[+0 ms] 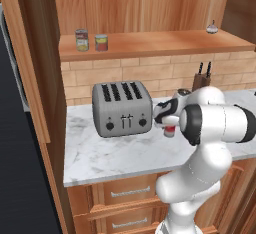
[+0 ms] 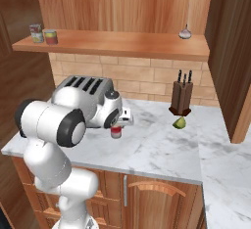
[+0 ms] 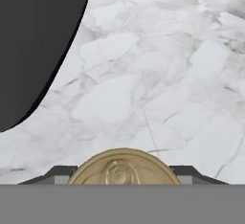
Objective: Pick the cans from the counter and place them in their designated side in the cabinet.
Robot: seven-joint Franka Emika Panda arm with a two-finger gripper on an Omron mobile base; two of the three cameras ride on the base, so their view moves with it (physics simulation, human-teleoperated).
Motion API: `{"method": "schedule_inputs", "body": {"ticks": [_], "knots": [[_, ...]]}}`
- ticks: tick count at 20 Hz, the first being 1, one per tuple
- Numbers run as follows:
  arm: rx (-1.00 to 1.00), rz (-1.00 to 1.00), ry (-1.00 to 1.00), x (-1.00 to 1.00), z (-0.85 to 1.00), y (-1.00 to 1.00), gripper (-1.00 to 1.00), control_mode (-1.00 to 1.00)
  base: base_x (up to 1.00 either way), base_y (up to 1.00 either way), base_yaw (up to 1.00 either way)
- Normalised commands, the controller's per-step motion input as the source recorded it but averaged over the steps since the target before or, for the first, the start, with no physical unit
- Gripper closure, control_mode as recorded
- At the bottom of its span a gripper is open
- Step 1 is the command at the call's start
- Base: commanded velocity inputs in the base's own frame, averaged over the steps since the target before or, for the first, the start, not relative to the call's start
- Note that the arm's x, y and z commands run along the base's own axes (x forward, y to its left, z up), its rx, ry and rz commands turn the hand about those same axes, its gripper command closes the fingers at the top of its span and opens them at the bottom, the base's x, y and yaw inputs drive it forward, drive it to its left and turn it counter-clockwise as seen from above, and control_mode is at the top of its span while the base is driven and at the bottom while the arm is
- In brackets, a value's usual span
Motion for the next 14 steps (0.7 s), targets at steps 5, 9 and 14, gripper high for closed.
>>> {"method": "schedule_inputs", "body": {"ticks": [5,9,14], "knots": [[0.04,0.00,-0.01,-0.01,0.43,0.00,1.00,-1.00,0.00,0.00,0.00],[0.05,0.00,-0.04,-0.06,0.53,0.00,1.00,-1.00,0.00,0.00,0.00],[0.04,0.00,-0.02,-0.16,0.53,0.00,1.00,-1.00,0.00,0.00,0.00]]}}
